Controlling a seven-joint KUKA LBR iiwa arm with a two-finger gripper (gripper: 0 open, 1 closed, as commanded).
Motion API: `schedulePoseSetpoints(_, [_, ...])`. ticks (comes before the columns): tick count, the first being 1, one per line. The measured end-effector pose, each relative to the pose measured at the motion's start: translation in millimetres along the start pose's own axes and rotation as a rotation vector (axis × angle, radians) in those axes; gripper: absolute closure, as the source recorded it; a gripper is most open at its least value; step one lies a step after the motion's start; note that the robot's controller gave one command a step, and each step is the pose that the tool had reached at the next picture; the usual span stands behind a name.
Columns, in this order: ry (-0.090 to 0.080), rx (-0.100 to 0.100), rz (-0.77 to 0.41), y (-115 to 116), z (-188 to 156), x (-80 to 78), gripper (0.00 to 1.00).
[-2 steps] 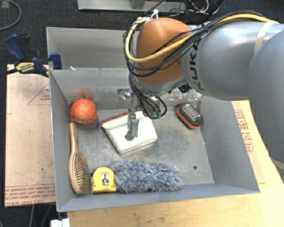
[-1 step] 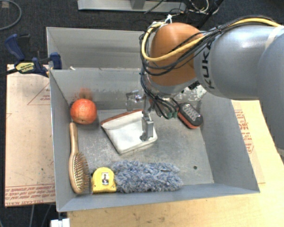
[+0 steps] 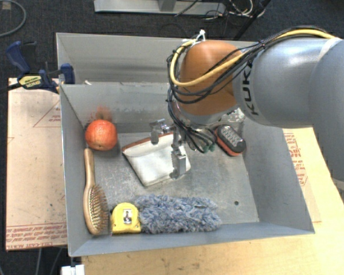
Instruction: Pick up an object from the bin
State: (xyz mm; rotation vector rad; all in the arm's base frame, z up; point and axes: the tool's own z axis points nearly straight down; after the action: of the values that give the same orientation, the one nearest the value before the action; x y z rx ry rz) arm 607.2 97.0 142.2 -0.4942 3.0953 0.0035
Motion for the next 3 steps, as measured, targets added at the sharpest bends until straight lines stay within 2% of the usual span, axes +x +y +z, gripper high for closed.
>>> schedulePoseSetpoints(1, [0.000,-0.001,-0.122,1.2,56.2,-2.1,0.00])
schedulePoseSetpoints(2, [-0.001,-0.002,-0.024,-5.8,70.2,4.0,1.00])
schedulePoseSetpoints(3, [-0.001,-0.002,-0.024,-5.8,70.2,4.0,1.00])
